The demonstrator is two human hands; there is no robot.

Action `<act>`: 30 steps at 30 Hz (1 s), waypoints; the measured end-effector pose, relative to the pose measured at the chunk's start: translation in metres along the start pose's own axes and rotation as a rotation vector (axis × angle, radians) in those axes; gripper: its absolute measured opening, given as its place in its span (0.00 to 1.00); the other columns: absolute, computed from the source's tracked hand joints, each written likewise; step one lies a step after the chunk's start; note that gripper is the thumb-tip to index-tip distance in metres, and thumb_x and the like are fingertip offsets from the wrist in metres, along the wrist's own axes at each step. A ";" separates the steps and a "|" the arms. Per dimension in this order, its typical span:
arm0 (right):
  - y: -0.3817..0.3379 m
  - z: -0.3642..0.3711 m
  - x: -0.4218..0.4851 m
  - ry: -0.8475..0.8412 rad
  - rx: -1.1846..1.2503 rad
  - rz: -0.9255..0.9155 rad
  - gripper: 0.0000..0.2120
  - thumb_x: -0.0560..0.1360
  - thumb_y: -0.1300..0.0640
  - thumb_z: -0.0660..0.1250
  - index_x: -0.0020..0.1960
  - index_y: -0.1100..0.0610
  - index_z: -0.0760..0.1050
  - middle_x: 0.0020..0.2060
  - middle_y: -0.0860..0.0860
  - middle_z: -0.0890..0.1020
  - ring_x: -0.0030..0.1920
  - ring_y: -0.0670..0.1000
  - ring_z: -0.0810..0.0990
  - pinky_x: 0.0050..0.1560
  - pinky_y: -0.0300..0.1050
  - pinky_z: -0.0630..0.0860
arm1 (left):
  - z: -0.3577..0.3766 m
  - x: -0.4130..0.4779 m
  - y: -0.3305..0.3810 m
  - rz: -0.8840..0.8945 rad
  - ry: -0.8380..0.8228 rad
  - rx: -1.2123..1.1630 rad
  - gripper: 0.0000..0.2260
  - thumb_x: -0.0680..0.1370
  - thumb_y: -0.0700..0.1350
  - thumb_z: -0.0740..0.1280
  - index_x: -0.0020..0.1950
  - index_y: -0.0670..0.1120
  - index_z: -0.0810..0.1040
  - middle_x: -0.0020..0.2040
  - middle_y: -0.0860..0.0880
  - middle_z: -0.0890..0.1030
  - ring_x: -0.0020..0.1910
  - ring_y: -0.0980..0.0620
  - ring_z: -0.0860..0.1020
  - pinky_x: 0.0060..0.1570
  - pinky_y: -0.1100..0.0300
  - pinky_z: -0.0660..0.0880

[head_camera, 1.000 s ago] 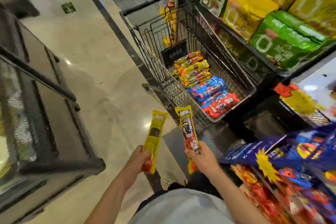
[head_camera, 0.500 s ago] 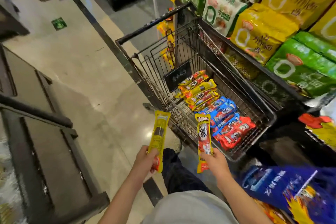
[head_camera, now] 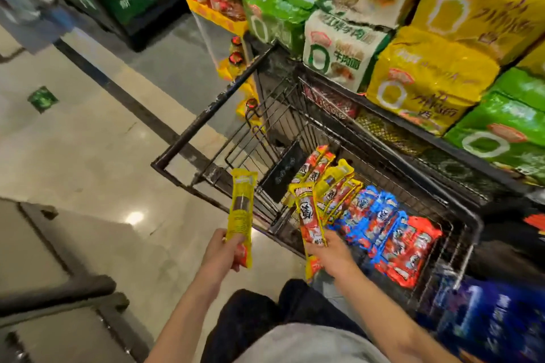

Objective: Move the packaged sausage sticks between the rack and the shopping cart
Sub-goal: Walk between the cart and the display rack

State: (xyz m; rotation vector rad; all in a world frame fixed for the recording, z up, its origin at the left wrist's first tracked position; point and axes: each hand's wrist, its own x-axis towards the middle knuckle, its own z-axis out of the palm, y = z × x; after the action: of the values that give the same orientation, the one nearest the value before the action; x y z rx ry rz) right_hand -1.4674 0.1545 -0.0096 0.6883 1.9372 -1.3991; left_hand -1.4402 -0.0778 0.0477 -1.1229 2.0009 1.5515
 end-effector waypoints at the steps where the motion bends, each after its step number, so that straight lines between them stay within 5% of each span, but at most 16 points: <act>1: -0.007 -0.005 0.006 0.032 0.060 0.008 0.12 0.72 0.59 0.74 0.53 0.54 0.76 0.46 0.51 0.81 0.42 0.48 0.80 0.34 0.37 0.73 | 0.005 0.008 0.015 0.008 -0.033 0.022 0.08 0.76 0.43 0.66 0.52 0.41 0.72 0.42 0.36 0.81 0.29 0.47 0.76 0.25 0.59 0.69; 4: -0.019 -0.021 0.025 0.118 0.194 0.075 0.10 0.73 0.58 0.73 0.51 0.50 0.75 0.48 0.50 0.81 0.45 0.49 0.81 0.40 0.43 0.77 | 0.026 0.035 0.052 0.029 -0.138 0.123 0.13 0.71 0.48 0.66 0.51 0.41 0.74 0.36 0.44 0.78 0.26 0.51 0.75 0.25 0.59 0.70; 7: -0.008 -0.033 0.043 0.236 0.285 0.165 0.08 0.71 0.56 0.72 0.49 0.49 0.77 0.46 0.52 0.84 0.43 0.53 0.83 0.46 0.57 0.82 | 0.056 0.070 0.077 0.013 -0.248 0.277 0.09 0.74 0.47 0.67 0.52 0.44 0.75 0.39 0.45 0.80 0.31 0.50 0.78 0.29 0.56 0.75; 12: -0.008 -0.044 0.073 0.389 0.457 0.309 0.09 0.73 0.59 0.71 0.51 0.51 0.77 0.46 0.53 0.82 0.42 0.52 0.80 0.46 0.51 0.78 | 0.117 0.127 0.113 0.046 -0.441 0.489 0.04 0.77 0.43 0.66 0.48 0.44 0.73 0.36 0.45 0.77 0.30 0.50 0.75 0.26 0.59 0.73; 16: -0.019 -0.040 0.125 0.402 0.491 0.396 0.27 0.71 0.54 0.72 0.68 0.54 0.69 0.62 0.53 0.76 0.55 0.55 0.78 0.56 0.52 0.77 | 0.159 0.186 0.132 0.107 -0.521 0.653 0.08 0.78 0.46 0.66 0.51 0.44 0.70 0.39 0.43 0.78 0.31 0.51 0.75 0.27 0.61 0.70; 20: -0.037 -0.038 0.194 0.352 0.460 0.397 0.17 0.73 0.58 0.70 0.58 0.51 0.69 0.46 0.50 0.76 0.48 0.52 0.75 0.52 0.44 0.74 | 0.193 0.244 0.140 0.133 -0.540 0.734 0.09 0.79 0.44 0.66 0.53 0.43 0.67 0.37 0.47 0.76 0.30 0.52 0.74 0.23 0.65 0.70; 23: -0.051 -0.033 0.244 0.371 0.375 0.393 0.15 0.74 0.60 0.68 0.59 0.49 0.71 0.42 0.48 0.76 0.45 0.52 0.76 0.47 0.44 0.74 | 0.210 0.285 0.133 0.183 -0.532 0.824 0.14 0.77 0.49 0.68 0.55 0.42 0.68 0.49 0.39 0.81 0.44 0.41 0.81 0.41 0.51 0.80; 26: -0.049 -0.018 0.289 0.352 0.399 0.367 0.28 0.75 0.60 0.66 0.72 0.49 0.64 0.62 0.52 0.76 0.58 0.54 0.77 0.57 0.48 0.76 | 0.223 0.311 0.120 0.294 -0.525 0.969 0.15 0.79 0.49 0.65 0.62 0.42 0.71 0.59 0.37 0.79 0.57 0.38 0.78 0.57 0.47 0.76; 30: -0.037 0.009 0.319 0.378 0.204 0.452 0.35 0.75 0.54 0.70 0.77 0.53 0.57 0.65 0.54 0.76 0.57 0.55 0.78 0.51 0.44 0.77 | 0.232 0.336 0.094 0.435 -0.480 1.148 0.16 0.79 0.52 0.65 0.59 0.42 0.78 0.55 0.39 0.82 0.57 0.39 0.79 0.53 0.51 0.75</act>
State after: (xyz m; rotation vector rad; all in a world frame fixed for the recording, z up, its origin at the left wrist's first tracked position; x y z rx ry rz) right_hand -1.7021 0.1485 -0.2293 1.4748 1.7599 -1.2479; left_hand -1.7593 0.0237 -0.2039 0.1262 2.2563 0.4607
